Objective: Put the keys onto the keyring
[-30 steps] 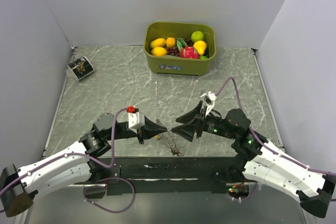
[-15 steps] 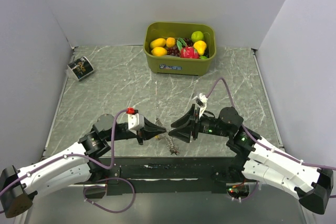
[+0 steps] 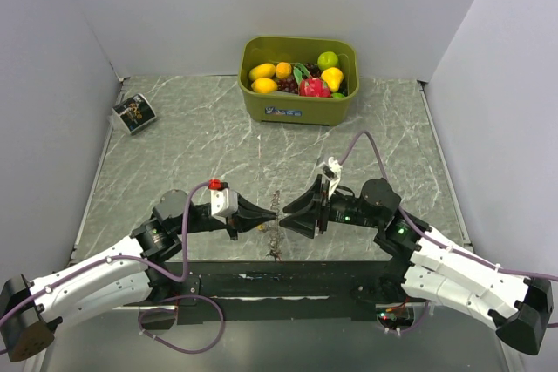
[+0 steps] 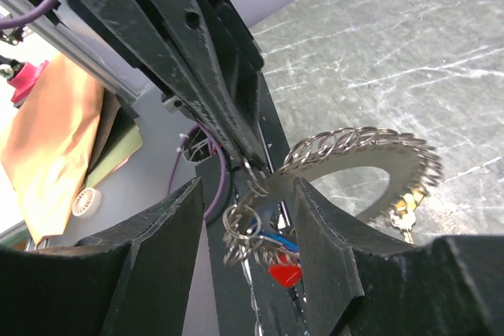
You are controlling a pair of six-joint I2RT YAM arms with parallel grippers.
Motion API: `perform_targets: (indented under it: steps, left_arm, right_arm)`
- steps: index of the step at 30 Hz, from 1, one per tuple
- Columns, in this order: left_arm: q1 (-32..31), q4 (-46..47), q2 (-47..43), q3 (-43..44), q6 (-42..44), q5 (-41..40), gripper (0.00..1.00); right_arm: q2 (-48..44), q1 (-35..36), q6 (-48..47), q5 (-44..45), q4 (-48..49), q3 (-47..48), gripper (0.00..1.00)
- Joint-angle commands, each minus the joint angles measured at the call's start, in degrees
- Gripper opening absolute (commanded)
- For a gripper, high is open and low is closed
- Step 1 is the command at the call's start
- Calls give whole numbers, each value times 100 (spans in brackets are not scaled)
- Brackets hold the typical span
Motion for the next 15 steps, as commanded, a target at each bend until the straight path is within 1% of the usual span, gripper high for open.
perform_targets:
  steps: [1,3,6,7,9,12,13,14,15]
  left_arm:
    - [-11,620,-3,124,-111,169,1]
    - [-11,681,5,116,-137,204,2]
    - [-11,769,23,98,-181,266,1]
    - [-20,795,32,107,-181,292,1]
    - [-20,787,58,115,-173,362,1]
    - [-11,699,102,168,-138,441,1]
    - [-11,681,120,186,-129,459,1]
    - [-11,655,120,177,-129,468,1]
    - [-20,646,128,177,-120,477,1]
  right_arm:
    - [82,15,-122,-19,331,18,56]
    - [135,6,-105,-27,348,36,55]
    - [179,15,-79,-1,427,36,51]
    - [188,15,-52,34,436,36,47]
    - [223,6,-26,60,436,53,42]
    - [232,15,36,139,436,71,30]
    - [232,6,62,200,427,71,18]
    - [215,15,53,210,410,80,12]
    - [214,23,62,227,410,71,3]
